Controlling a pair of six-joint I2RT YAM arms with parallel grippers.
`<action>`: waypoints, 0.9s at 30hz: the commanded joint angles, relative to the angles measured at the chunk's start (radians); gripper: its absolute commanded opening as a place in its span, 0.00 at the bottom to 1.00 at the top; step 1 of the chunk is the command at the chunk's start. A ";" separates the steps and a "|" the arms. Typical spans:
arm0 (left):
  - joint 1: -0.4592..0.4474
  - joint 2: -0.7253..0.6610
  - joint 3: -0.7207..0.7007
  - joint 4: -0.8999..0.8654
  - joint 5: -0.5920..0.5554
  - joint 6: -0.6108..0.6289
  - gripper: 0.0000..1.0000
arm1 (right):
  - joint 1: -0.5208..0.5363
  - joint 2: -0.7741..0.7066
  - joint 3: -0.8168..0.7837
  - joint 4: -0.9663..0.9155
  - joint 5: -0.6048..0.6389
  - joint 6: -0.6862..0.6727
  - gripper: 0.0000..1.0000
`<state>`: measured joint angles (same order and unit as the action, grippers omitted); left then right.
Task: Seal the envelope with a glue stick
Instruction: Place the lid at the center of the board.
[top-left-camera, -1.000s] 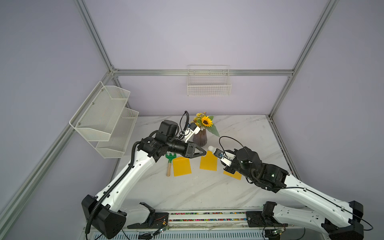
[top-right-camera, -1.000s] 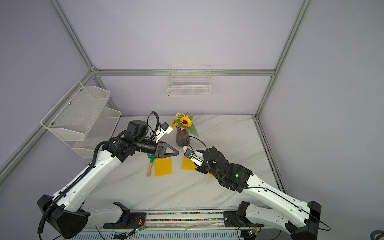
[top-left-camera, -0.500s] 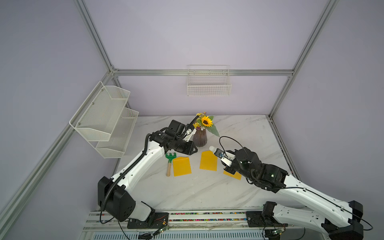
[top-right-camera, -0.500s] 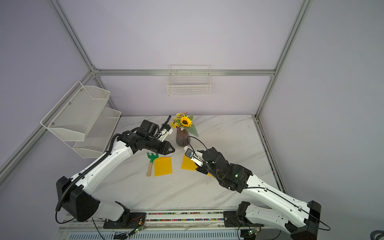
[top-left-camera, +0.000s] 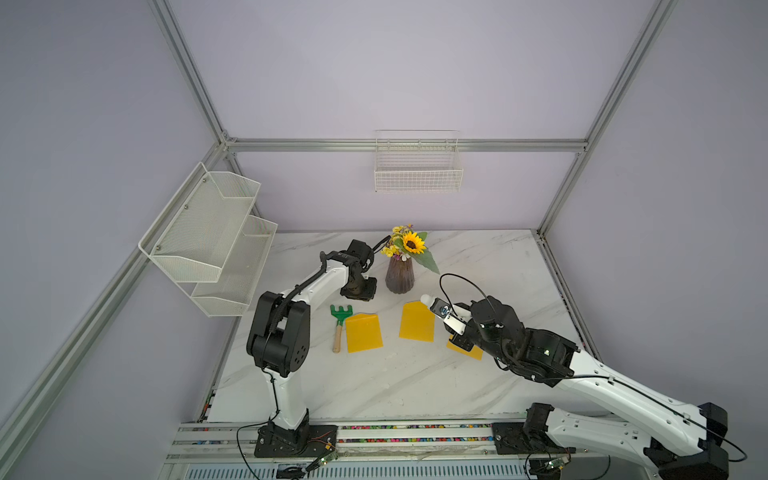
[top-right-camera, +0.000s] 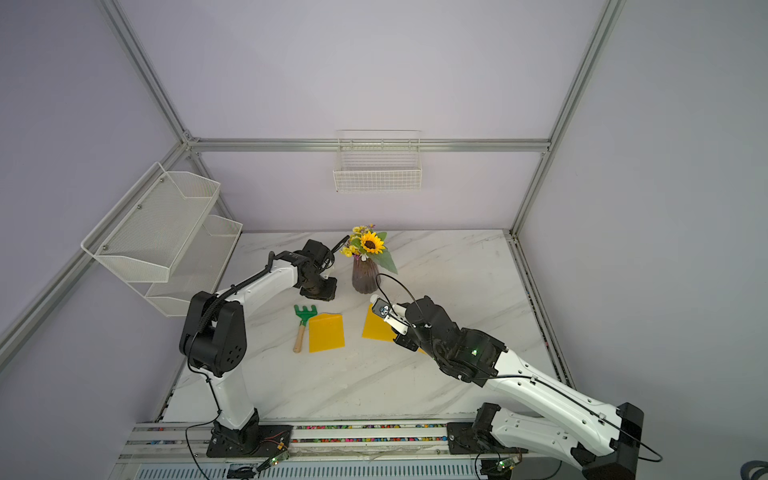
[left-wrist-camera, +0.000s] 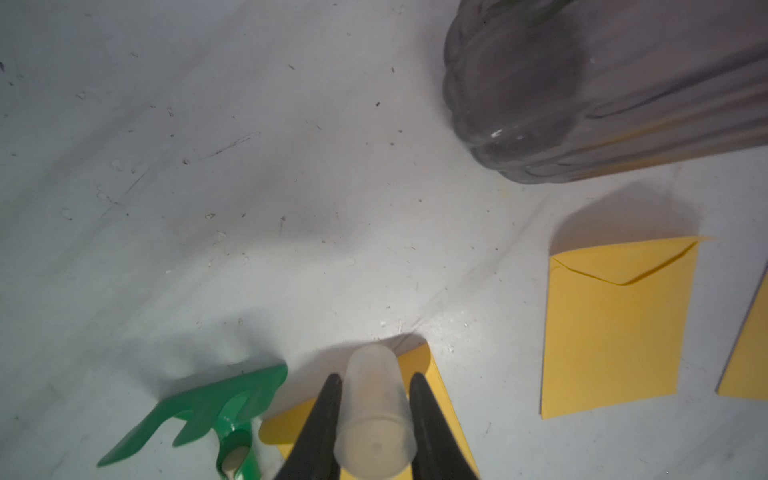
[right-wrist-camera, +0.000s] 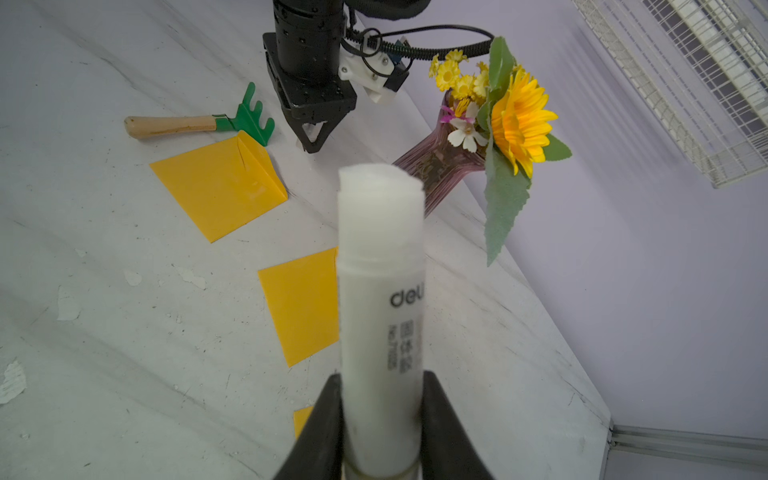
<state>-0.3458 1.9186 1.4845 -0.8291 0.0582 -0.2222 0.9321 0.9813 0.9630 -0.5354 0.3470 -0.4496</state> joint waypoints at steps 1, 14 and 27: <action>0.014 0.037 0.028 0.023 -0.045 0.012 0.06 | 0.007 -0.005 0.014 -0.012 0.012 0.016 0.00; 0.021 0.104 0.022 0.029 -0.053 0.015 0.30 | 0.012 0.031 0.024 0.000 0.003 0.018 0.00; 0.021 -0.104 0.008 0.008 -0.036 -0.014 0.53 | 0.015 -0.044 0.047 0.079 -0.077 0.145 0.00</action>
<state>-0.3264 1.9491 1.4792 -0.8295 0.0177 -0.2184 0.9390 0.9874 0.9787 -0.5304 0.3214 -0.3752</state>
